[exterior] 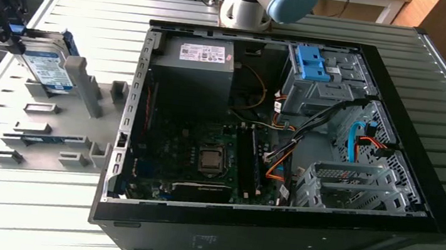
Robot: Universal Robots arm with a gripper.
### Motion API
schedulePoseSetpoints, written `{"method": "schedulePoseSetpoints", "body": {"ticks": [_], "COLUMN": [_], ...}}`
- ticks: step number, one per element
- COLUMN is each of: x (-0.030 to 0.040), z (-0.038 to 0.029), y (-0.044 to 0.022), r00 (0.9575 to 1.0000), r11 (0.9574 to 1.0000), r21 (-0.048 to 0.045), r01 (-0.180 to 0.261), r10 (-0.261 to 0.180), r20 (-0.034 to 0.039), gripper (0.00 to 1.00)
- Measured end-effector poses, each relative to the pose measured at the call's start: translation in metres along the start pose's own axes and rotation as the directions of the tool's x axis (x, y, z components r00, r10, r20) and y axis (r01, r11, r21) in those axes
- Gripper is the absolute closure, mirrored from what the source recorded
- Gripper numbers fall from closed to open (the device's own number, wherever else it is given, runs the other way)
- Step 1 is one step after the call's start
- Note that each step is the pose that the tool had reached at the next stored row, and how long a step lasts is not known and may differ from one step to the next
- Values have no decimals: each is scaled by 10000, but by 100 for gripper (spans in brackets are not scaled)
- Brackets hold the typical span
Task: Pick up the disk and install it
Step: 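Pick up the disk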
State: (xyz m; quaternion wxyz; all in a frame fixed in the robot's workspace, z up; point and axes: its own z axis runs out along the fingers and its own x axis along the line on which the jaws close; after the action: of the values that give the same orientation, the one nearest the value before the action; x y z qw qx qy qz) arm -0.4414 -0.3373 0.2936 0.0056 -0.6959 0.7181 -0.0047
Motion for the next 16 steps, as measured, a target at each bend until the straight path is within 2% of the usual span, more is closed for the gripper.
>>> {"method": "schedulePoseSetpoints", "body": {"ticks": [10, 11, 16], "x": [0, 0, 0], "z": [3, 8, 19], "y": [0, 0, 0], "r00": [10000, 10000, 10000], "r11": [10000, 10000, 10000], "r21": [-1, 1, -1], "r01": [1, 0, 0], "r10": [-1, 0, 0], "r20": [-4, -3, -3], "gripper": [62, 55, 57]}}
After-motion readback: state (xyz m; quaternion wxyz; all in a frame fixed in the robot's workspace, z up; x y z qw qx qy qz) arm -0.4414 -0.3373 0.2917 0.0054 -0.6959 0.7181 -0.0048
